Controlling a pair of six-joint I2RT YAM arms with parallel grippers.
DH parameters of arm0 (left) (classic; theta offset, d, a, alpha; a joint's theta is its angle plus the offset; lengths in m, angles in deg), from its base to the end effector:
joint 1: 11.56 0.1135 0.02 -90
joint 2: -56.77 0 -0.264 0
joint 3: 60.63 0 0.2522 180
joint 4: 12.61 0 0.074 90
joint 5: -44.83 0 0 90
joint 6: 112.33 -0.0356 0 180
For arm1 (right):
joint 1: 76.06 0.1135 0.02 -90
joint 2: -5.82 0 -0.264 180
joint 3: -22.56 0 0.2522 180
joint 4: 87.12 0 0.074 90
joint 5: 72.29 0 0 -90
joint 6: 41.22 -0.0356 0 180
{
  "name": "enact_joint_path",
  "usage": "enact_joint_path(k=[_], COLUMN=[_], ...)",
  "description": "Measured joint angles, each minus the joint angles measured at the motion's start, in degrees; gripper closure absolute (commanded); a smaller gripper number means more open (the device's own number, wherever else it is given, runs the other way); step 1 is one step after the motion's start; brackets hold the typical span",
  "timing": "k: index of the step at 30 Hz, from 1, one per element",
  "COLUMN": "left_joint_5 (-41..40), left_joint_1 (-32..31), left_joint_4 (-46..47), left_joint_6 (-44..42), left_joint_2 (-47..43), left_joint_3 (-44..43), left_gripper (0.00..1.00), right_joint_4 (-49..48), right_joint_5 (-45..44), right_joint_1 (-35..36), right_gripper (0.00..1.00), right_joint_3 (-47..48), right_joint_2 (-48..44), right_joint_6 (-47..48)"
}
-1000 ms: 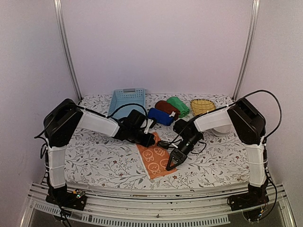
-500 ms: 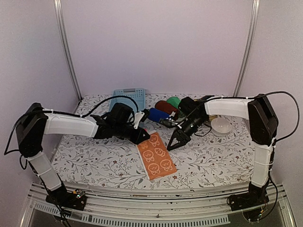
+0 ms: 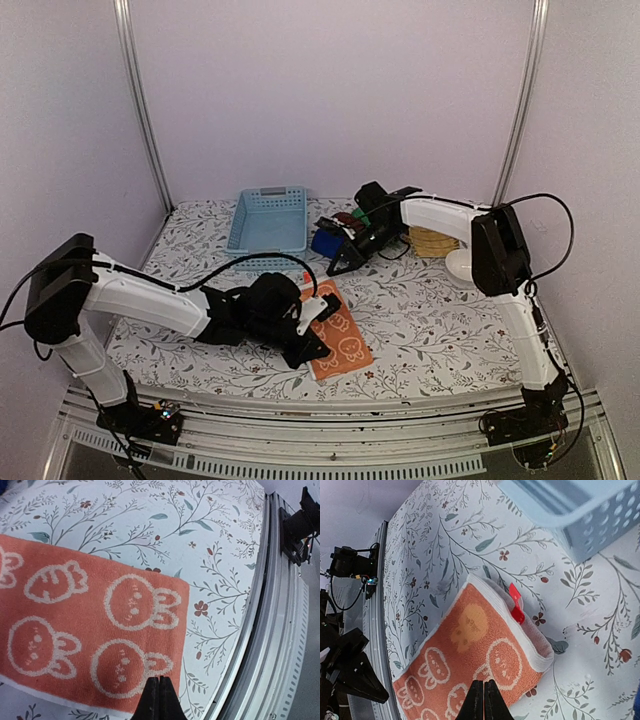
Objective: Roll the towels
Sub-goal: Rotate the towel at the center of the board.
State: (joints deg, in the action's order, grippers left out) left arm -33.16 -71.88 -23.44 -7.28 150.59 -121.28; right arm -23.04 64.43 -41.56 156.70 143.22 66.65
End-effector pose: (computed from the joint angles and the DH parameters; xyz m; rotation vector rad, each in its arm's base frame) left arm 0.1555 -0.2877 0.1633 1.0627 2.2593 -0.8549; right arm 0.4007 0.3068 0.1870 -1.3632 2.2571 1.1988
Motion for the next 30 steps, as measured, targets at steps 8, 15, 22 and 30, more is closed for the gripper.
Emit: enact_joint_path(k=[8, 15, 22, 30], left_joint_5=[-2.0, -3.9, -7.5, -10.3], left_joint_1=[-4.5, -5.4, -5.5, -5.1], left_joint_4=[-1.6, -1.1, -3.2, -3.7], left_joint_6=[-0.1, -0.3, -3.0, -7.1], left_joint_2=[9.9, 10.8, 10.8, 10.4], left_joint_3=[-3.3, -4.1, -5.3, -5.2], left_gripper=[1.00, 1.00, 1.00, 1.00], right_joint_4=[0.5, -1.2, -7.0, -9.3], right_joint_5=[0.0, -6.1, -7.8, -13.8], right_joint_1=[1.0, 0.3, -0.7, -1.8], right_gripper=[0.96, 0.97, 0.98, 0.97], right_joint_3=[1.0, 0.8, -7.3, -13.1], right_joint_2=[7.1, 8.5, 4.3, -0.1], right_joint_6=[-4.5, -9.1, -11.9, -13.0])
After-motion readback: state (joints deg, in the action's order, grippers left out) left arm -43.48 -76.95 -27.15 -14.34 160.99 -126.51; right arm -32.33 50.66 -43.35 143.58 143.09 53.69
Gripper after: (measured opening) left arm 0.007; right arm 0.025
